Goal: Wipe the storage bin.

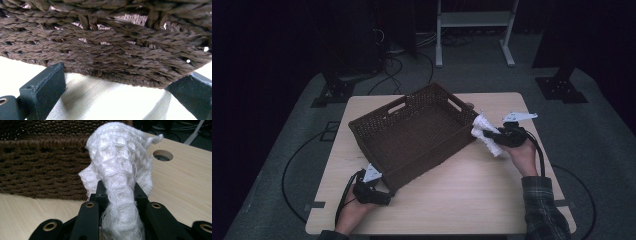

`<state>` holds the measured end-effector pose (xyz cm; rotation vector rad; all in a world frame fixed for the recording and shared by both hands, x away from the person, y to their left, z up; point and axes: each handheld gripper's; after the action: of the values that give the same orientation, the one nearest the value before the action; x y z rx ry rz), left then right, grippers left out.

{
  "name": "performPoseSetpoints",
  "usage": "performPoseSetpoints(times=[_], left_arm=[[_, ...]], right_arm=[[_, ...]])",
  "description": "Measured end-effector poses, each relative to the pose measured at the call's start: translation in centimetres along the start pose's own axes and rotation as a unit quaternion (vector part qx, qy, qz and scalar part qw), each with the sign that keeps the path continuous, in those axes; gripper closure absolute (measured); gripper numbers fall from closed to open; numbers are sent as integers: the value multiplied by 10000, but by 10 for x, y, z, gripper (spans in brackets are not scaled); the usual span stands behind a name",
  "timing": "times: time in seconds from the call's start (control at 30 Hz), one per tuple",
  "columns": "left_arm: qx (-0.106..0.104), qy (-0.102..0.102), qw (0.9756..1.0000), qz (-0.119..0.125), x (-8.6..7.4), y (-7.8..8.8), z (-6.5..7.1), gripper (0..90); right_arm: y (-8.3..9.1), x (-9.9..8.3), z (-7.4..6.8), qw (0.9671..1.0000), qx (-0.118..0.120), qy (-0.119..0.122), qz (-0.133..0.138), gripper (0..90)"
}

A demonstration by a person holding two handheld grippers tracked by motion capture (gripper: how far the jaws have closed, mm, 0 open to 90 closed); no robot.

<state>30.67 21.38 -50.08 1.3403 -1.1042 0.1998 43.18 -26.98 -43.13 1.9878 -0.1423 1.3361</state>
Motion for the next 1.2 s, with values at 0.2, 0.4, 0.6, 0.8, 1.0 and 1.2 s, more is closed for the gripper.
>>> performPoseSetpoints(times=[0.2, 0.4, 0.6, 0.8, 1.0, 1.2], left_arm=[[-1, 1, 10000, 4, 0, 0, 0, 16], [-1, -1, 10000, -1, 0, 0, 0, 16], [0, -1, 10000, 0, 0, 0, 0, 16], [-1, 0, 10000, -2, 0, 0, 0, 16], [-1, 1, 10000, -2, 0, 0, 0, 16], [-2, -6, 10000, -11, 0, 0, 0, 16]], right_arm=[[-8, -4, 2, 9999, 23, -36, -167, 728], [-16, -10, 5, 9991, 30, -85, -405, 729], [-23, -17, 8, 9984, 57, -149, -536, 729], [-33, -24, 9, 9965, 110, -240, -798, 729], [-43, -31, 10, 9937, 87, -249, -1091, 729], [-46, -35, 11, 9928, 95, -291, -1162, 730]])
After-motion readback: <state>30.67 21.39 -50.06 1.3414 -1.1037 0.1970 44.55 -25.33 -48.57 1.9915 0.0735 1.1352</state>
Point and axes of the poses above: each handheld gripper's, and its own axes: y roughly backward along the jaws, x roughly out of its top, z roughly to its right, and after that the axes turned 12 degrees about x, right-handed
